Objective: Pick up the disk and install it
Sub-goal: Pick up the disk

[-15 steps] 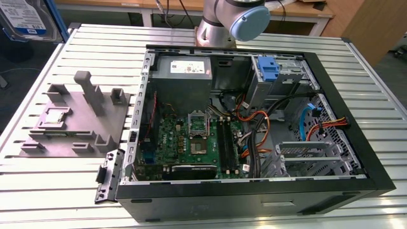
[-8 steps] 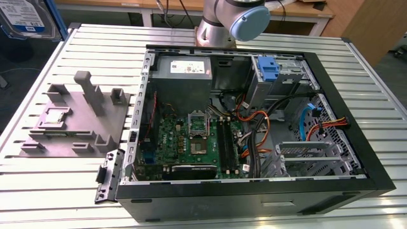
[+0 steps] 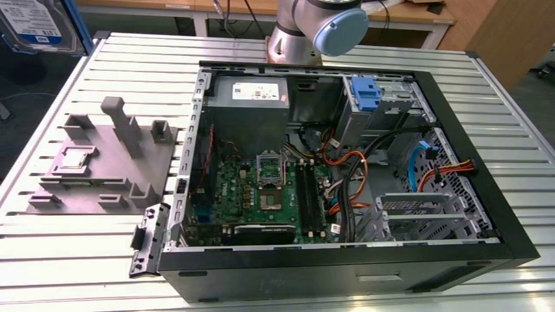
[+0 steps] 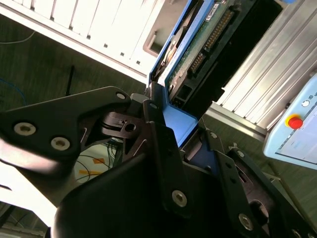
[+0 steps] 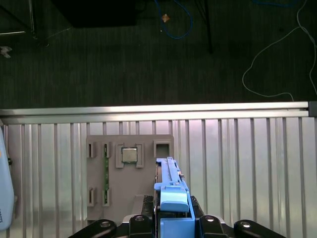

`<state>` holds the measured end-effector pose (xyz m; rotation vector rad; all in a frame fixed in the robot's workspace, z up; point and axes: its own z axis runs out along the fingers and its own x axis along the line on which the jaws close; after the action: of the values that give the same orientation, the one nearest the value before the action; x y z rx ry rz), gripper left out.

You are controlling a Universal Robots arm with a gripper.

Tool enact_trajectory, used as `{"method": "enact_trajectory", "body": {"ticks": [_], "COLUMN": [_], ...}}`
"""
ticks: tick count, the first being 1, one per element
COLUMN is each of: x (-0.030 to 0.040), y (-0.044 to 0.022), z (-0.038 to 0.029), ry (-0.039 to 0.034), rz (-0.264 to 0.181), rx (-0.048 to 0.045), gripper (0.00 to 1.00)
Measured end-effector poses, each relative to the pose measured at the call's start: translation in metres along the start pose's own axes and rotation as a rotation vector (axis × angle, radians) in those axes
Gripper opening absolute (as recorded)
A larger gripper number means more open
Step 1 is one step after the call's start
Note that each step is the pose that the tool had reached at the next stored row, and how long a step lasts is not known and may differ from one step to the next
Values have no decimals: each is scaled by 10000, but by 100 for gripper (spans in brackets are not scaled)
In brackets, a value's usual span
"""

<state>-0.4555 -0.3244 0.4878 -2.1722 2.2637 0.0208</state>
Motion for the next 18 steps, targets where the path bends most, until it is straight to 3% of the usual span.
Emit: {"method": "enact_trajectory", "body": {"ticks": [7,18], "x": [-3,12], "y": [-60,-64], "z": [0,0], "ry": [0,0], "rz": [0,1], "rx": [1,1], "gripper": [37,37]}}
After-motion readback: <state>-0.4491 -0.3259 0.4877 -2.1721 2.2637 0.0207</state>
